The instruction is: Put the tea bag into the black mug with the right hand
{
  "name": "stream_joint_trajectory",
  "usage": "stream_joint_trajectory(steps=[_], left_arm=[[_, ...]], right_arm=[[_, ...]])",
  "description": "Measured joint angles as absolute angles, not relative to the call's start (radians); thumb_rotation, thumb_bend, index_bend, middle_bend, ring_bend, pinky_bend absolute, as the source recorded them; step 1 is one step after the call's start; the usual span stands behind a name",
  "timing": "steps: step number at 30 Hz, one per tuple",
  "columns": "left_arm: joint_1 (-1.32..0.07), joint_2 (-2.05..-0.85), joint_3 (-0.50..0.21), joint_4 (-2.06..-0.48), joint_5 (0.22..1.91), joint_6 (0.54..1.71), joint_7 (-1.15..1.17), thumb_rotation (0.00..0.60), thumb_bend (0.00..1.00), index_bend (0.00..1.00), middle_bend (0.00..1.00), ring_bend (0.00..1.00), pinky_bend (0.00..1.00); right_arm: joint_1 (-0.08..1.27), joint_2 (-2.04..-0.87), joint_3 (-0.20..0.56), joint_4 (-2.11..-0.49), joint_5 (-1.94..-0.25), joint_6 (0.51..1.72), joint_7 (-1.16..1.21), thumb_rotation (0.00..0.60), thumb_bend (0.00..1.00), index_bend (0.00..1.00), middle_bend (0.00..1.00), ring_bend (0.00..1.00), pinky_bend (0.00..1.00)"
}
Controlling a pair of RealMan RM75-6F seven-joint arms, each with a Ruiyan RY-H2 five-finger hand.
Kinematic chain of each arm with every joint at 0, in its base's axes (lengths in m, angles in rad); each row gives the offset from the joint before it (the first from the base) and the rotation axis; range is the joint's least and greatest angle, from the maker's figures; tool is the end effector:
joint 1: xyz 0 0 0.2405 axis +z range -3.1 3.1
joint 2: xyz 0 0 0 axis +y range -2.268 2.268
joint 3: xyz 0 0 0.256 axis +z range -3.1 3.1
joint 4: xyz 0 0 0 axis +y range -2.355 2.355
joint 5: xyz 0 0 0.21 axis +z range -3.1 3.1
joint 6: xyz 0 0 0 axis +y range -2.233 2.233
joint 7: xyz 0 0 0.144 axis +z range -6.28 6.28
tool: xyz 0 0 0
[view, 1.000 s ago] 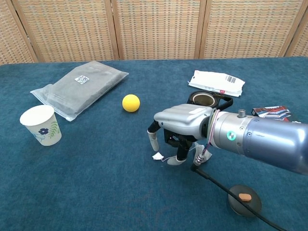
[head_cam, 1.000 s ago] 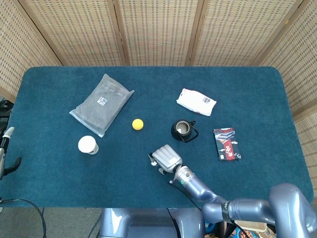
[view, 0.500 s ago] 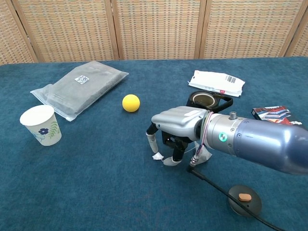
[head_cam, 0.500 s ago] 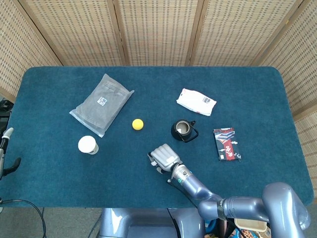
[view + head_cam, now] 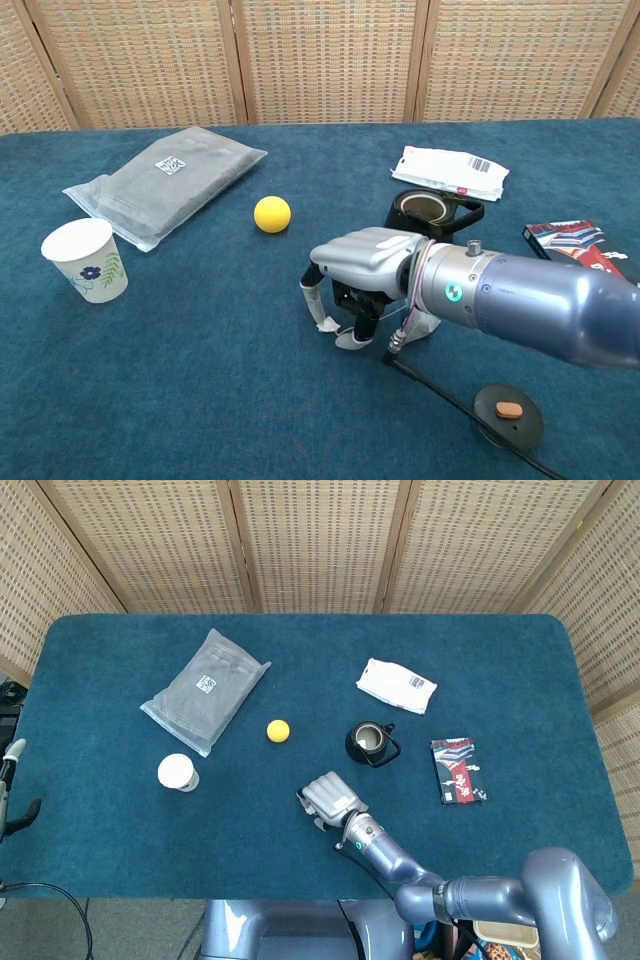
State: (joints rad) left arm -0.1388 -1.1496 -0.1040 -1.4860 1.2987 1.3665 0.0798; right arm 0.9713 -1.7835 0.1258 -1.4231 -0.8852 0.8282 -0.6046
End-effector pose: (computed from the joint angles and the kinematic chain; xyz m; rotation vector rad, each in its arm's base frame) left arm -0.3507 0.2100 0.1683 -1.3030 -0.8796 -0.6974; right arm -0.0715 -0.3144 -0.1123 2.2104 -0.8837 0.7746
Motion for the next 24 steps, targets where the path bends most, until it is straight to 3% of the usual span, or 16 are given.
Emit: stream_joint_trajectory(steps=[24], left_arm=[[-0.132, -1.154, -0.099, -1.471, 1.295, 1.361, 0.066, 0.600, 0.36, 0.00, 0.00, 0.00, 0.00]], right_arm=[[0.983, -1.805, 0.122, -1.392, -0.871, 0.829, -0.604, 0.600, 0.48, 0.54, 0.97, 0.96, 0.98]])
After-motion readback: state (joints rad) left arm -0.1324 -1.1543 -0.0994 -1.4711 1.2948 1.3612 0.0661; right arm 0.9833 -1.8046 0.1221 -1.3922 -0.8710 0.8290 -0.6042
